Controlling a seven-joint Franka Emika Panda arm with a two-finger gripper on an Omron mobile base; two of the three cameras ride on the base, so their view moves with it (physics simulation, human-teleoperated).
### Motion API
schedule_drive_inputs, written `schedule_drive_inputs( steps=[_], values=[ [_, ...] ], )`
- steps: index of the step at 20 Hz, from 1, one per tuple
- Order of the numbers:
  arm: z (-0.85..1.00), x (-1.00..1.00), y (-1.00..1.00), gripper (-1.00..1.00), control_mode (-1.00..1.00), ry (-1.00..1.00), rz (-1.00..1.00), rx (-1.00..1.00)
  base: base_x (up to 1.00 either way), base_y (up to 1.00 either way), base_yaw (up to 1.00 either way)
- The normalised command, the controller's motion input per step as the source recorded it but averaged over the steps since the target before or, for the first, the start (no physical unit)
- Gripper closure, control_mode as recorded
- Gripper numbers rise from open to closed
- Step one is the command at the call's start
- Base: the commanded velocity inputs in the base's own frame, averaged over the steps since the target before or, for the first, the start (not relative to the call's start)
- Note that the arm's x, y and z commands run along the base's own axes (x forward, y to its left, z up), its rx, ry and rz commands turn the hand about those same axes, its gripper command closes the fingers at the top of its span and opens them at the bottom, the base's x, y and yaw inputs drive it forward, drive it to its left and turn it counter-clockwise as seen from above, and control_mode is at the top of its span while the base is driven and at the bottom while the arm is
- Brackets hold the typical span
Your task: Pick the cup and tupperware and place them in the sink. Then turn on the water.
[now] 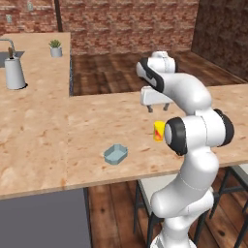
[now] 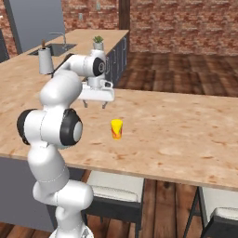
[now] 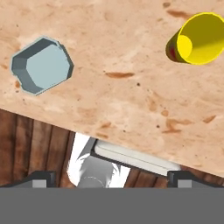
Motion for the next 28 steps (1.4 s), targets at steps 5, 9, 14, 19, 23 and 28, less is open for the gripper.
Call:
schedule_drive_inputs(
  steps=[5,9,14,19,23,28],
  values=[
    [-0.17,0.02,-0.07,-1.0,-1.0,-0.01,0.0,0.0,0.0,0.0,0.0],
    [-0.19,0.01,-0.07,-1.0,-1.0,-0.04,0.0,0.0,0.0,0.0,0.0],
    [-0.17,0.1,0.0,-1.0,-1.0,-0.03,0.0,0.0,0.0,0.0,0.0],
    [-0.08,0.08,-0.1,-1.0,-1.0,-0.07,0.0,0.0,0.0,0.0,0.0],
    [-0.04,0.1,-0.13,-1.0,-1.0,-0.11,0.0,0.0,0.0,0.0,0.0],
    [-0.04,0.14,-0.05,-1.0,-1.0,-0.13,0.0,0.0,0.0,0.0,0.0]
  ],
)
